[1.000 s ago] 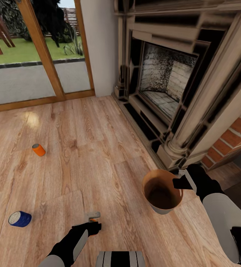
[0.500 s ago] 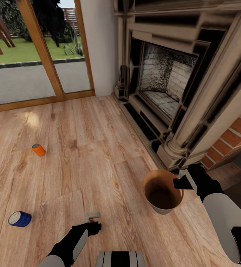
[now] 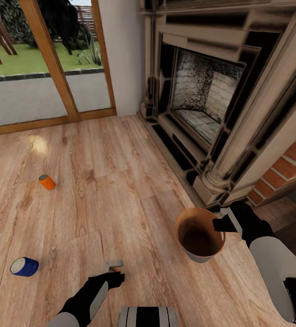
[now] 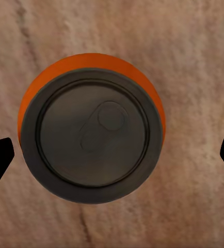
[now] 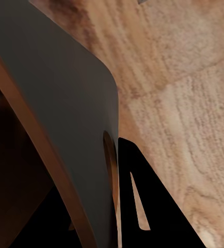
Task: Put the three can of soda from the living room inside the tash can in the kitchen.
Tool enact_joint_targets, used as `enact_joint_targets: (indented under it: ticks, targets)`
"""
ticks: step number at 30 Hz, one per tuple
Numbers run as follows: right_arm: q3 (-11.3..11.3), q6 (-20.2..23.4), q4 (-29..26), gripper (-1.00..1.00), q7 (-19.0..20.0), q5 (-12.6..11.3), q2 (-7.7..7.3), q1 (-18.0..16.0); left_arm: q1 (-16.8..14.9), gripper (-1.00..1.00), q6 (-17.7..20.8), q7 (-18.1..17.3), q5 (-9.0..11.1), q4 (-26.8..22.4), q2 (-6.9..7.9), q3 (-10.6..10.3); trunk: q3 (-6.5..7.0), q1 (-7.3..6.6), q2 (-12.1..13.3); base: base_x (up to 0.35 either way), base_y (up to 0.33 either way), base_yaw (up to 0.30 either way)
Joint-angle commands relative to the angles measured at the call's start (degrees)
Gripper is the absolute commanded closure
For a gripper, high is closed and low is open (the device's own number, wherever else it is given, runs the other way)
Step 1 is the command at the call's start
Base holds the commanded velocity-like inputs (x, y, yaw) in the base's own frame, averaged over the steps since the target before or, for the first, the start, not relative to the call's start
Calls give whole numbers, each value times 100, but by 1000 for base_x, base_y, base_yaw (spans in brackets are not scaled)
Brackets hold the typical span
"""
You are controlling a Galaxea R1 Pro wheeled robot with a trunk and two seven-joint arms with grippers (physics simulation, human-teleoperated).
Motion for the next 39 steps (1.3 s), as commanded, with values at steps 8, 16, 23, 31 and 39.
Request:
enact_joint_targets:
  ticks: [8,16,23,31,39]
  targets:
    - [-5,3,1,100,24,-76,0,-2,0,-100,-4,5,16,-1,10,0,0,-1,0,0,0,0]
    - [-5,3,1,100,24,-71,13,-2,3,-100,-7,1,24,6,40,8,0,-1,0,0,0,0]
    - [-5,3,1,100,24,-60,26,-2,4,-100,-7,8,24,7,44,9,0,-1,0,0,0,0]
    - [-1,3,1,100,24,-59,27,-2,4,-100,-7,5,25,7,43,9,0,-1,0,0,0,0]
    - [1,3,1,100,24,-53,32,-2,4,-100,1,0,25,7,44,9,0,-1,0,0,0,0]
